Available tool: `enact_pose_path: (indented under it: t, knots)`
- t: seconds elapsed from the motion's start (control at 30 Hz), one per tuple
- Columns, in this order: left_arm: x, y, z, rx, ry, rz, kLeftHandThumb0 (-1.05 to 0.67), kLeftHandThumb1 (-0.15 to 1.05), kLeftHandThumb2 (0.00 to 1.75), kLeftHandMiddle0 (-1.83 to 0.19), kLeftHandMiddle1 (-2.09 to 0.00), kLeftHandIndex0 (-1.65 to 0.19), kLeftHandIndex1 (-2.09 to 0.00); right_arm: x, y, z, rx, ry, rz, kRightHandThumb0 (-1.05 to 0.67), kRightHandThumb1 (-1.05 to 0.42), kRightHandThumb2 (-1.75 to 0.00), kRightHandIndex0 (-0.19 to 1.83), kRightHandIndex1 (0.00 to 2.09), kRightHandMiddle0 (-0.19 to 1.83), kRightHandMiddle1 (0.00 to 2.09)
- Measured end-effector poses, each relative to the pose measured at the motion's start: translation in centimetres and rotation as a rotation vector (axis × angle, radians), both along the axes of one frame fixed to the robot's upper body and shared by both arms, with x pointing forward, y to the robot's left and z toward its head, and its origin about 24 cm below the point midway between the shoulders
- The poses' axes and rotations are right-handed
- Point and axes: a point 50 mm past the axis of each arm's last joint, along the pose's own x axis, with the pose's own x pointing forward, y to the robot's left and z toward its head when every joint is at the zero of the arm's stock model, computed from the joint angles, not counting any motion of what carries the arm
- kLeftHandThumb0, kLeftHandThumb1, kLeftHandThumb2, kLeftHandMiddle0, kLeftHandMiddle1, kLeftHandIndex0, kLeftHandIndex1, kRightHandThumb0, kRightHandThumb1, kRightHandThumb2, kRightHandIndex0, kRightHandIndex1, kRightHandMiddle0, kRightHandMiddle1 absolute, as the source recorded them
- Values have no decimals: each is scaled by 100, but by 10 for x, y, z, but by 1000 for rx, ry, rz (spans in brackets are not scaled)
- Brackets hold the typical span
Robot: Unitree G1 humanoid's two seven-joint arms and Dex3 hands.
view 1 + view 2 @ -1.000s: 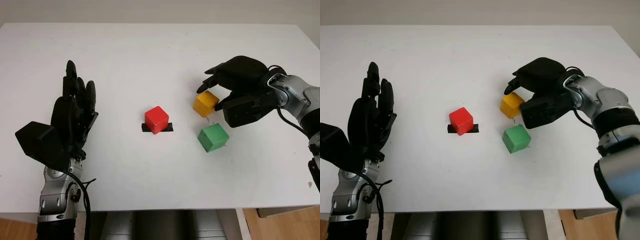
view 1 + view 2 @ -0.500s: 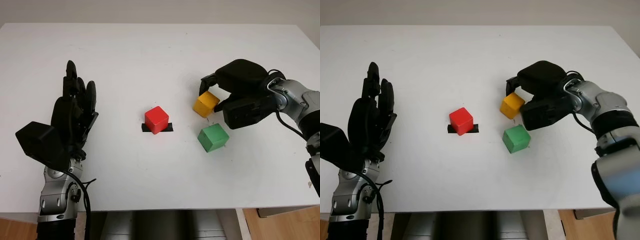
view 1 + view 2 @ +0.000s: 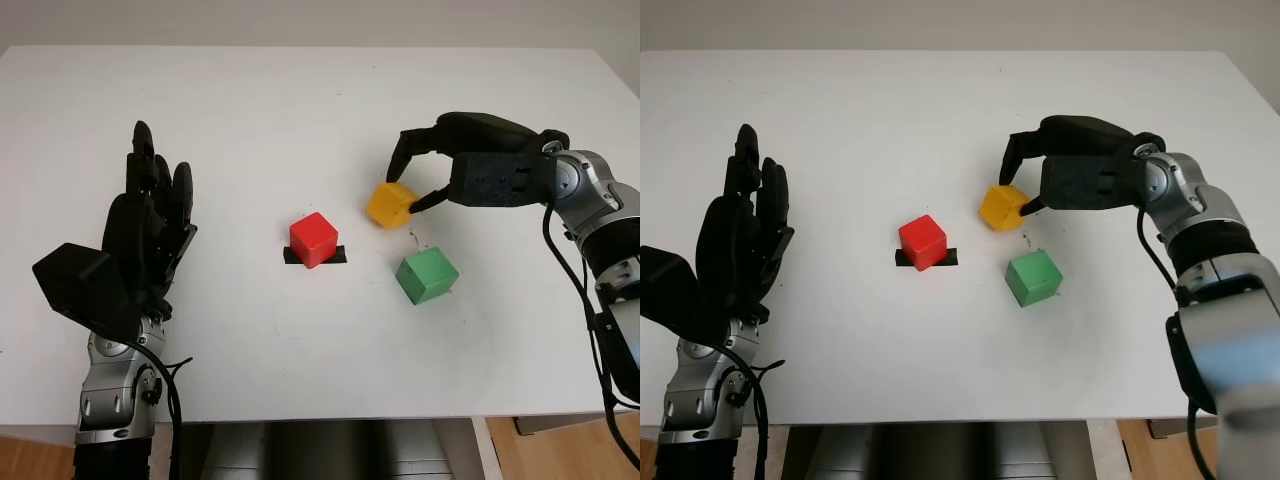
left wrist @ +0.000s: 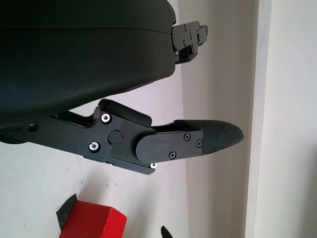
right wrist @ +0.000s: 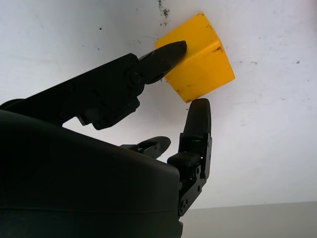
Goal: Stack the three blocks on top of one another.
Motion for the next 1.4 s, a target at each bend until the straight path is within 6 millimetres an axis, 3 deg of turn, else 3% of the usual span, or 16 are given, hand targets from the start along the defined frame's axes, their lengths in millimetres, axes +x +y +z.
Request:
enact_pose_path:
  t: [0.73,0.83,0.97,1.07,1.4]
  knots:
    - [1,-1,-2,1,8,-12,-67,105,48,19,-1,17,-5,1,4,17,102,-8,13,-29,-92,-6,44,3,36,142]
    - [1,-1,-2,1,8,-13,-66,105,49,19,-2,17,-5,1,6,17,101,6,19,-38,-90,-5,37,1,33,119]
    - [1,-1,-2,0,9,-7,-66,105,49,19,-3,16,-6,2,4,13,67,79,-13,-55,-84,-5,20,2,37,50]
    - [1,-1,-2,-1,9,-1,-66,105,49,19,-4,16,-6,3,3,11,52,109,-35,-60,-81,-5,12,1,30,30]
    - [1,-1,-1,5,3,-17,-66,105,50,19,0,18,-5,3,10,10,-36,138,-20,-73,-81,-5,7,2,21,12]
